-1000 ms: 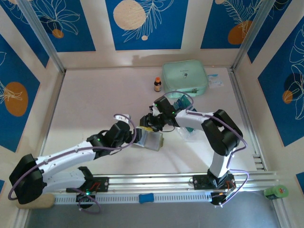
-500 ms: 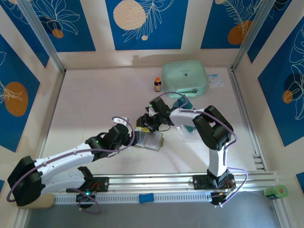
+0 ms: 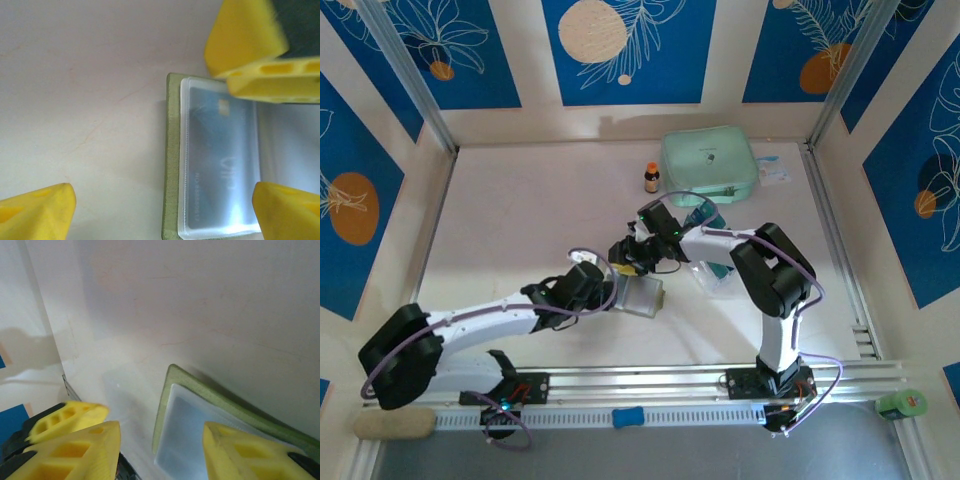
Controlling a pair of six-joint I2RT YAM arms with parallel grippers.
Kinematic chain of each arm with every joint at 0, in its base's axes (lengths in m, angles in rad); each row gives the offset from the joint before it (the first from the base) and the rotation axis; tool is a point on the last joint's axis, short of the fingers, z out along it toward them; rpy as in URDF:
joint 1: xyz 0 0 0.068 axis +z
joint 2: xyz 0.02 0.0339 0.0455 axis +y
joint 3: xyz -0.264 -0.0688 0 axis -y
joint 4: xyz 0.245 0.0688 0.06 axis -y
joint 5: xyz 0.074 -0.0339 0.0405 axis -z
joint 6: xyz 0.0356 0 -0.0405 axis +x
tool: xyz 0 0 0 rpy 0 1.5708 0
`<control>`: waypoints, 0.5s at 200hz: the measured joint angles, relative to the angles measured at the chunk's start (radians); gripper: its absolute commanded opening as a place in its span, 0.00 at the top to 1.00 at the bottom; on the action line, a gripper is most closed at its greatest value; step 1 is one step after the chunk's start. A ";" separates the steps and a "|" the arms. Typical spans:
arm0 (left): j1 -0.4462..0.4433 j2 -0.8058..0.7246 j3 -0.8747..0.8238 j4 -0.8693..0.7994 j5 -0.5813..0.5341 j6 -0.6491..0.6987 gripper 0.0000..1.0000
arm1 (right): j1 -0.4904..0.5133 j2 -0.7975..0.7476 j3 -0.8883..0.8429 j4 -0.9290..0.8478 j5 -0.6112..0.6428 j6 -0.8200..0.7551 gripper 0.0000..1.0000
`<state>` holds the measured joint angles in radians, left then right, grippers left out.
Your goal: Put the credit cards into the card holder
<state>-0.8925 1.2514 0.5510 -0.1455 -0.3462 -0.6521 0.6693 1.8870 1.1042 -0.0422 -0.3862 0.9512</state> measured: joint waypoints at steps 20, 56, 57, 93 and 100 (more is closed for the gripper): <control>0.000 0.044 0.005 0.011 0.000 0.000 0.09 | -0.008 -0.047 -0.009 -0.017 0.008 -0.004 0.53; 0.003 0.081 0.014 0.033 0.000 0.000 0.09 | -0.025 -0.216 -0.065 -0.114 0.082 -0.059 0.53; 0.003 0.081 0.014 0.034 0.000 0.000 0.09 | -0.025 -0.224 -0.068 -0.120 0.089 -0.064 0.53; 0.007 0.081 0.021 0.055 0.000 0.000 0.08 | -0.025 -0.372 -0.161 -0.270 0.241 -0.146 0.52; 0.009 0.082 0.023 0.056 0.000 0.000 0.08 | -0.023 -0.389 -0.182 -0.300 0.269 -0.159 0.52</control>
<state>-0.8837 1.3331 0.5743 -0.0898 -0.3458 -0.6518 0.6464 1.4975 0.9226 -0.3420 -0.1169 0.7925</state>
